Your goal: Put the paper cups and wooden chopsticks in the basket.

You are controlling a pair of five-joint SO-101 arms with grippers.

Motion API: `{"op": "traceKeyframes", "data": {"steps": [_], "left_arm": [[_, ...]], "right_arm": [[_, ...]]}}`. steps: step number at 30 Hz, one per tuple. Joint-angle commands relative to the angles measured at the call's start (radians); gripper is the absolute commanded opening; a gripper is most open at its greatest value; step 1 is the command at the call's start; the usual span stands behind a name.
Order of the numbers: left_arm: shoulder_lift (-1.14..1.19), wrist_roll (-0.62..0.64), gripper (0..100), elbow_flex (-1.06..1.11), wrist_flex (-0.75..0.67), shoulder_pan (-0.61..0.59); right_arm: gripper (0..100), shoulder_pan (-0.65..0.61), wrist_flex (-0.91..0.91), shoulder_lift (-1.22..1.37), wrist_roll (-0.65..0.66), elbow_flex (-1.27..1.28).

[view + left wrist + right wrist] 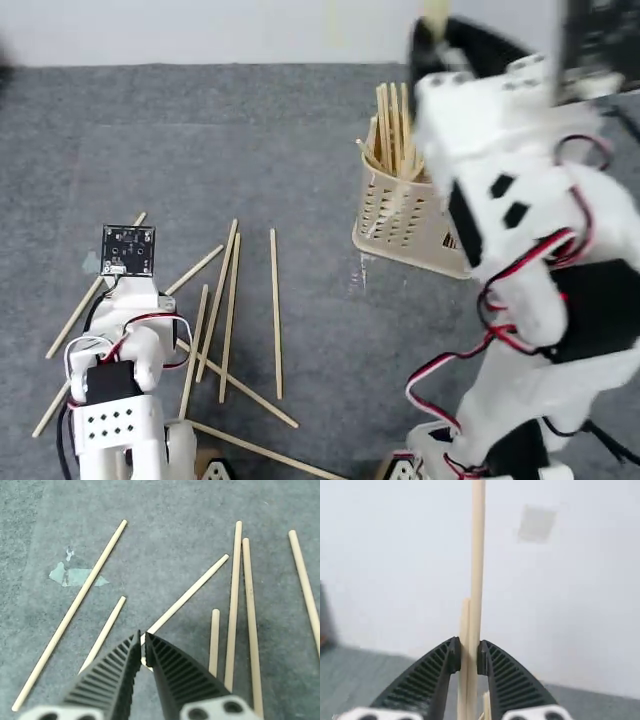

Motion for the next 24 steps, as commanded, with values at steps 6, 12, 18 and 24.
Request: {"op": "traceKeyframes", "data": {"steps": [6,12,18,24], "left_arm": [[-0.02,-0.009,1,-0.004,-0.026,0.0],[-0.02,-0.009,1,-0.004,-0.026,0.0],[-0.02,-0.009,1,-0.004,-0.026,0.0],[-0.02,-0.009,1,-0.004,-0.026,0.0]], "right_arm": [[0.8,0.088,-0.255,0.035,-0.071,0.086],[0.8,0.09,-0.461,0.05,-0.064,0.295],[0.8,0.088,-0.65,-0.025,-0.029,0.552],[0.7,0.101,-0.871,-0.134,0.012,0.876]]}}
